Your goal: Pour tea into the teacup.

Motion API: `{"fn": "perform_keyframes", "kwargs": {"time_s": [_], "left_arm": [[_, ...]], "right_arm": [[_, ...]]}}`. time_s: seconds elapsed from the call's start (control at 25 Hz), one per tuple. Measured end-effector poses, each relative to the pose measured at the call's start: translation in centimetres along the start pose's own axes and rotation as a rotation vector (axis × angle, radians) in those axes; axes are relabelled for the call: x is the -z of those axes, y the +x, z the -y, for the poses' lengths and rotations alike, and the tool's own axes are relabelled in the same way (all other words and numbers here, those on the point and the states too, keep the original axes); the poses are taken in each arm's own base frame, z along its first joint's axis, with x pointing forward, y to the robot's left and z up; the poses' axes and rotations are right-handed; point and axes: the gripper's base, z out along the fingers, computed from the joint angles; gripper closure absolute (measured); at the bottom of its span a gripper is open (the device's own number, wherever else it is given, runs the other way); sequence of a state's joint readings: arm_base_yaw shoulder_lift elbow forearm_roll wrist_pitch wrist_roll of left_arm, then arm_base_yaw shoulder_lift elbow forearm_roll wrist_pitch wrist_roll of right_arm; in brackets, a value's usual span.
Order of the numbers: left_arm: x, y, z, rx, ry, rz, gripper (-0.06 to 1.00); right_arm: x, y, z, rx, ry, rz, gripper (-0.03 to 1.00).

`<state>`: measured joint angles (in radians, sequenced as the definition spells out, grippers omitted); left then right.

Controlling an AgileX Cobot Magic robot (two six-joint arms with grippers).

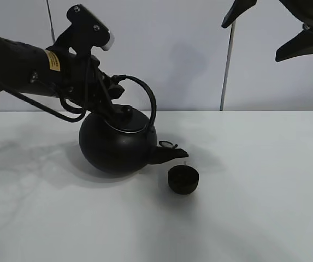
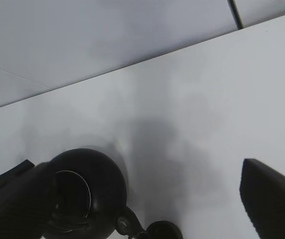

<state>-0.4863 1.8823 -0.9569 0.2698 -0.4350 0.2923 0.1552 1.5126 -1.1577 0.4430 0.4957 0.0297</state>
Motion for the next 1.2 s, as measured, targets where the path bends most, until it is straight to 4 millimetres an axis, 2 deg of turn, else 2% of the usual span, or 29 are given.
{"fn": "perform_keyframes", "kwargs": {"time_s": [0.88,1.2], "left_arm": [[-0.14,-0.26,0.46,-0.018,0.019,-0.023,0.84],[-0.11,-0.11,0.04,0.109,-0.028,-0.041,0.84]], "right_arm": [[0.00,0.01,0.00,0.000,0.000,-0.001,0.27],[0.00,0.01,0.00,0.000,0.000,-0.001,0.27]]}}
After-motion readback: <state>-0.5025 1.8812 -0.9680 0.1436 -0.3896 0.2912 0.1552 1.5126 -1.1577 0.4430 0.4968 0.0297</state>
